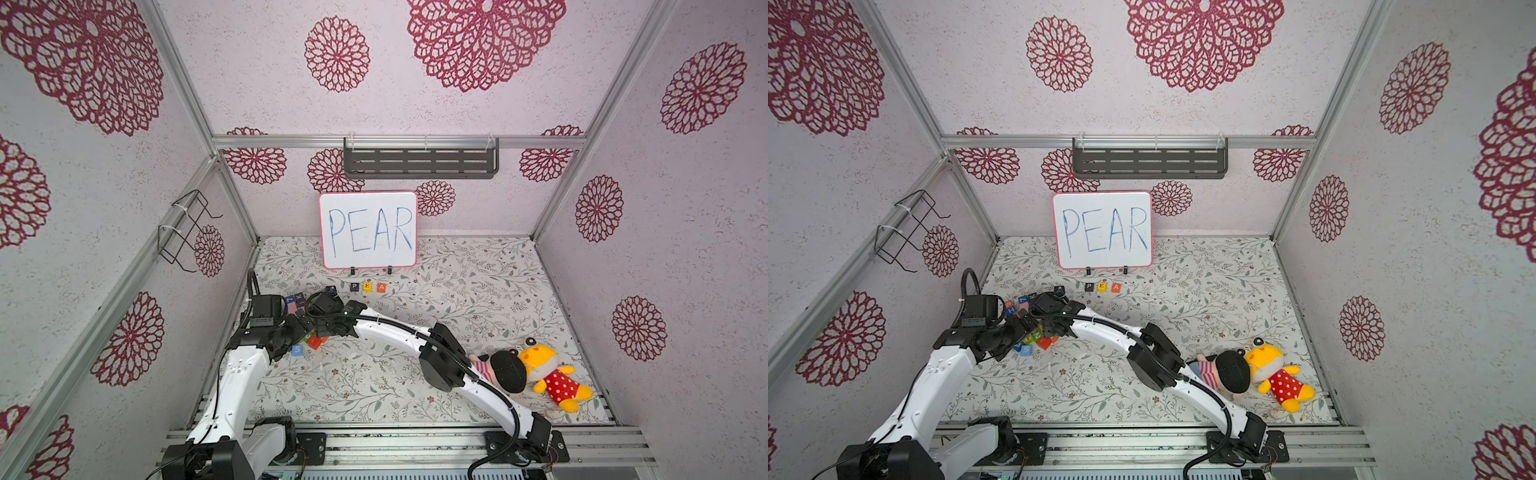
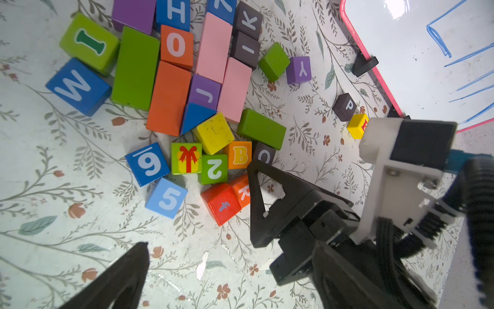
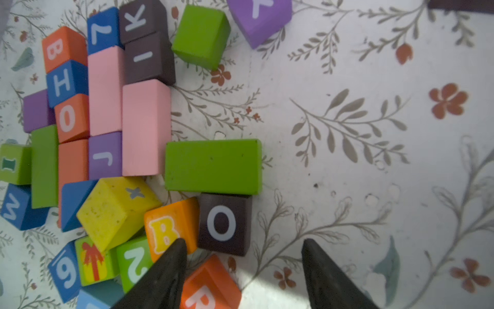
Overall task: Spell the uppercase word “pear” with letter blocks
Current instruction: Move the letter block to the center of the board.
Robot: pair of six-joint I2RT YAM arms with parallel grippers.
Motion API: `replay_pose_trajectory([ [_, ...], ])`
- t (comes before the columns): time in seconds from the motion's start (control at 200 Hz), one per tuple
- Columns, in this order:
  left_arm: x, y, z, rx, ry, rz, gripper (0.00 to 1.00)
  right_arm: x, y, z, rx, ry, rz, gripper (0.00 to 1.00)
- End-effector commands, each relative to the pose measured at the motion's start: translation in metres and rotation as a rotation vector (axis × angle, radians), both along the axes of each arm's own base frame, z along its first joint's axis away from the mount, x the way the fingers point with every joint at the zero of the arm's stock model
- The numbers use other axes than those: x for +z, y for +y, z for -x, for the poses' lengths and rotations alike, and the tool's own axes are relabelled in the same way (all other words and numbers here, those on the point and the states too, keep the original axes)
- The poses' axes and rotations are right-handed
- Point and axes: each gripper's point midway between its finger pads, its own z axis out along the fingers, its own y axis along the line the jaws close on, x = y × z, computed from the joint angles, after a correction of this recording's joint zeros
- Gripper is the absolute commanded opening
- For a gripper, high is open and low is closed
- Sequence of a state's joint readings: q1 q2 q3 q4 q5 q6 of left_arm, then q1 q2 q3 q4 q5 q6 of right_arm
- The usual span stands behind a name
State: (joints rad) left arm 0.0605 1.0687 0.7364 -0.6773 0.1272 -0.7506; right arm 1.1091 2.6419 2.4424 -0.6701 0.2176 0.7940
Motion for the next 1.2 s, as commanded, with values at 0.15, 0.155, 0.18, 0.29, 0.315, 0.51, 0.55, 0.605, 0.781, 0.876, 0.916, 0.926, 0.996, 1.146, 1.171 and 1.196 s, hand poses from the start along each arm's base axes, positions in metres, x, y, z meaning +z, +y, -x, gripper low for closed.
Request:
replay_pose_trajectory([
  [0.15, 0.007, -0.001, -0.005, -0.012, -0.053, 0.024, 0.98, -0.005, -0.008, 0.023, 0.077, -0.056, 0.144, 0.68],
  [0.155, 0.008, -0.001, -0.005, -0.011, -0.054, 0.024, 0.98, -0.005, -0.008, 0.023, 0.079, -0.056, 0.144, 0.68],
  [0.18, 0.008, -0.001, -0.005, -0.011, -0.055, 0.026, 0.98, -0.004, -0.007, 0.024, 0.086, -0.059, 0.144, 0.68],
  [0.29, 0.008, -0.001, -0.006, -0.01, -0.059, 0.034, 0.98, -0.005, -0.005, 0.027, 0.104, -0.06, 0.147, 0.68],
  [0.315, 0.008, -0.001, -0.006, -0.01, -0.061, 0.036, 0.98, -0.004, -0.004, 0.028, 0.108, -0.062, 0.146, 0.68],
  [0.51, 0.008, -0.001, -0.006, -0.008, -0.067, 0.039, 0.98, 0.005, 0.01, 0.039, 0.181, -0.086, 0.128, 0.71],
  [0.55, 0.008, -0.001, -0.006, -0.005, -0.066, 0.039, 0.98, 0.005, 0.011, 0.041, 0.193, -0.085, 0.125, 0.71],
  [0.605, 0.01, 0.0, -0.006, -0.003, -0.07, 0.036, 0.98, 0.003, 0.013, 0.043, 0.206, -0.078, 0.125, 0.72],
  [0.781, 0.012, 0.002, -0.005, 0.006, -0.078, 0.032, 0.98, -0.005, 0.014, 0.049, 0.236, -0.053, 0.129, 0.73],
  [0.876, 0.012, 0.003, -0.005, 0.009, -0.078, 0.032, 0.98, -0.005, 0.013, 0.054, 0.258, -0.054, 0.149, 0.74],
  [0.916, 0.011, 0.003, -0.004, 0.008, -0.078, 0.033, 0.98, -0.005, 0.011, 0.055, 0.264, -0.056, 0.163, 0.74],
  [0.926, 0.011, 0.003, -0.005, 0.008, -0.078, 0.032, 0.98, -0.005, 0.011, 0.056, 0.267, -0.057, 0.167, 0.74],
  [0.996, 0.012, 0.004, -0.005, 0.011, -0.08, 0.032, 0.98, -0.002, 0.005, 0.055, 0.271, -0.068, 0.192, 0.75],
  [1.146, 0.013, 0.005, -0.005, 0.015, -0.085, 0.033, 0.98, 0.007, -0.009, 0.053, 0.258, -0.088, 0.239, 0.74],
  [1.171, 0.013, 0.005, -0.005, 0.016, -0.086, 0.033, 0.98, 0.008, -0.004, 0.069, 0.285, -0.093, 0.24, 0.74],
  [1.196, 0.013, 0.005, -0.005, 0.017, -0.088, 0.033, 0.98, 0.01, -0.005, 0.07, 0.285, -0.094, 0.242, 0.74],
])
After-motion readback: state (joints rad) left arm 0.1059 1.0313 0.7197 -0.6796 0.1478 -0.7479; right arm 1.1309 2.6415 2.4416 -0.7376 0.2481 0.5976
